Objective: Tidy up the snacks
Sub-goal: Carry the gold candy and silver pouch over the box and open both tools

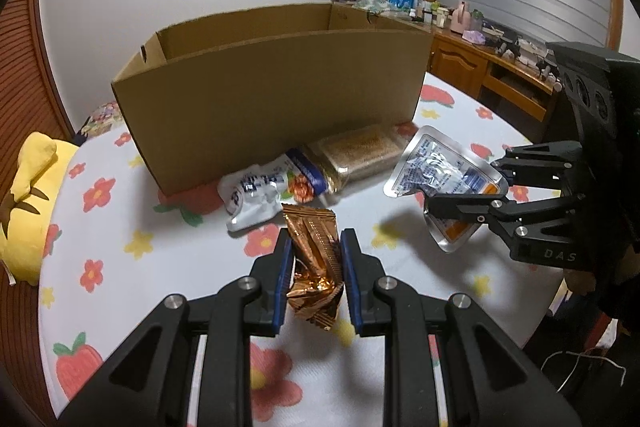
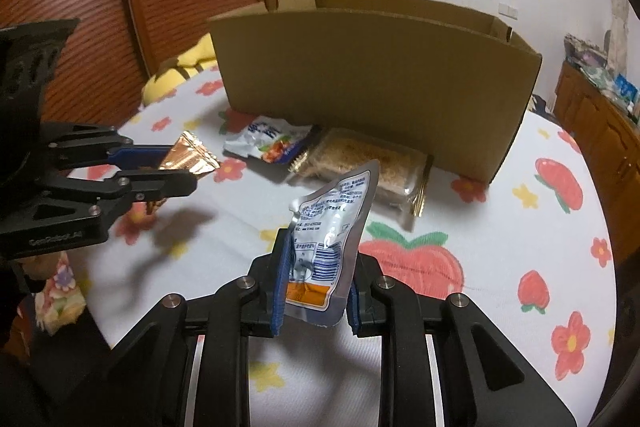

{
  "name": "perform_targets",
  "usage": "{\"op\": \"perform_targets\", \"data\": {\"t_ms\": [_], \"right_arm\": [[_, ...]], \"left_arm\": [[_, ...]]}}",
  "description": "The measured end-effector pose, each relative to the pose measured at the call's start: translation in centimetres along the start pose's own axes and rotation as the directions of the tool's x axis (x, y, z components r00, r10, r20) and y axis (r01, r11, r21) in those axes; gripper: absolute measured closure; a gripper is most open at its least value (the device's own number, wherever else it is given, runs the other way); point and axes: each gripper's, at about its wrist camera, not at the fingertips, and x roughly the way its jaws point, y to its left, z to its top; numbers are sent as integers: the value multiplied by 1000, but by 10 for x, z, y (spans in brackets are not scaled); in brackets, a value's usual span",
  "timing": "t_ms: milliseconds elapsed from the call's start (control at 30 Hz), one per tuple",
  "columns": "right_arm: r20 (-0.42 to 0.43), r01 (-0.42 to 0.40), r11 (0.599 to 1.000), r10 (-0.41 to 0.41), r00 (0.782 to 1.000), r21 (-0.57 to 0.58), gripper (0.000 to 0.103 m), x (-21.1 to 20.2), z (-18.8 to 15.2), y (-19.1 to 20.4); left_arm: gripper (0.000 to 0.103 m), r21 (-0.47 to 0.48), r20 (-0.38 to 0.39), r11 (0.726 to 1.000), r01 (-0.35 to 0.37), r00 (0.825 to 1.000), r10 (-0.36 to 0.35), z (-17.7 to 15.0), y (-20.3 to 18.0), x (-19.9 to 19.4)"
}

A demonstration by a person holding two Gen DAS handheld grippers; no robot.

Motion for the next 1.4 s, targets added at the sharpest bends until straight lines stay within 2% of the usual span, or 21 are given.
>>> {"op": "perform_targets", "data": {"t_ms": [400, 867, 1200, 1400], "right_arm": [[105, 19, 1000, -16, 994, -21, 81, -35, 28, -2], [168, 79, 995, -68, 984, -59, 81, -68, 65, -12], [202, 84, 995, -71, 977, -57, 81, -63, 97, -30], [212, 69, 997, -64, 975, -19, 81, -48, 112, -56]], "left_arm": [[81, 2, 81, 1000, -17, 997, 17, 37, 4, -20], [81, 47, 116, 998, -42, 993, 36, 71, 6, -30], [81, 9, 162, 999, -52, 986, 50, 108, 32, -26], [80, -38, 163, 997, -60, 984, 66, 125, 54, -4]]}}
